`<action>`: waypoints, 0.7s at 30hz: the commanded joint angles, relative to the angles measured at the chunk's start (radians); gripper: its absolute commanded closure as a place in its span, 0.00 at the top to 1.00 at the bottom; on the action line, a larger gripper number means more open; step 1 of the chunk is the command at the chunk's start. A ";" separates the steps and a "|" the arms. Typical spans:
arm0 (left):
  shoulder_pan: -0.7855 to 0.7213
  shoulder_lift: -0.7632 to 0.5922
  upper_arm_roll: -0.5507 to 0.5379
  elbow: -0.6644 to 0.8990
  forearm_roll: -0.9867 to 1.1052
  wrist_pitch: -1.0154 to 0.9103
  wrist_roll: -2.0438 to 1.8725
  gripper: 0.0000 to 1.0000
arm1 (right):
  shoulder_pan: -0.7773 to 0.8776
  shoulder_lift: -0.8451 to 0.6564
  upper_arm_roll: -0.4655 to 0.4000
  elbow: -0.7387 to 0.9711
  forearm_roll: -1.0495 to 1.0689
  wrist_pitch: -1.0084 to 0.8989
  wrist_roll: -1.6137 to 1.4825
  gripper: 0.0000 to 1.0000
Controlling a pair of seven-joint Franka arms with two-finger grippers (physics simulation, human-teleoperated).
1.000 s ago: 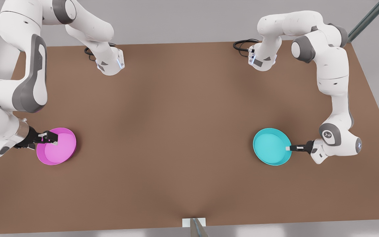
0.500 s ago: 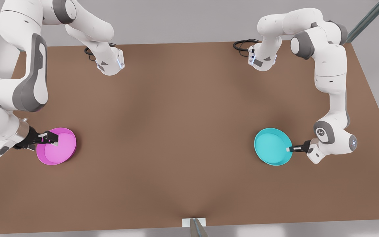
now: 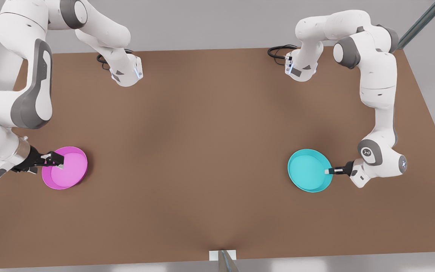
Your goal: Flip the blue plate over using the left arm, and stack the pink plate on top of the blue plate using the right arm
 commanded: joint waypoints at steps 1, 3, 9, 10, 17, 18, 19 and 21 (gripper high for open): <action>0.000 0.000 0.002 0.000 -0.040 0.000 0.004 0.41 | -0.001 0.000 -0.001 0.000 0.000 0.002 -0.002 1.00; 0.000 0.000 0.003 -0.008 -0.056 0.002 0.010 0.42 | 0.001 0.002 -0.002 0.000 0.002 0.002 0.000 1.00; 0.000 0.000 0.002 -0.013 -0.056 0.011 0.011 0.34 | -0.001 0.008 -0.003 -0.003 -0.003 0.000 0.000 1.00; -0.002 0.000 0.002 -0.013 -0.056 0.012 0.011 0.26 | -0.004 0.008 -0.003 -0.005 -0.008 -0.002 -0.003 1.00; -0.002 0.002 0.003 -0.011 -0.074 0.012 0.010 0.21 | 0.001 0.034 0.002 0.031 0.002 0.018 0.001 1.00; 0.000 0.000 0.002 -0.008 -0.074 0.012 0.008 0.21 | 0.002 0.049 0.003 0.048 0.000 0.041 0.001 1.00; 0.000 0.000 0.002 -0.003 -0.082 0.012 0.002 0.21 | 0.002 0.052 0.002 0.048 0.000 0.055 0.003 1.00; -0.002 -0.002 0.002 0.003 -0.094 0.012 -0.001 0.21 | 0.001 0.055 0.002 0.048 0.000 0.063 0.003 1.00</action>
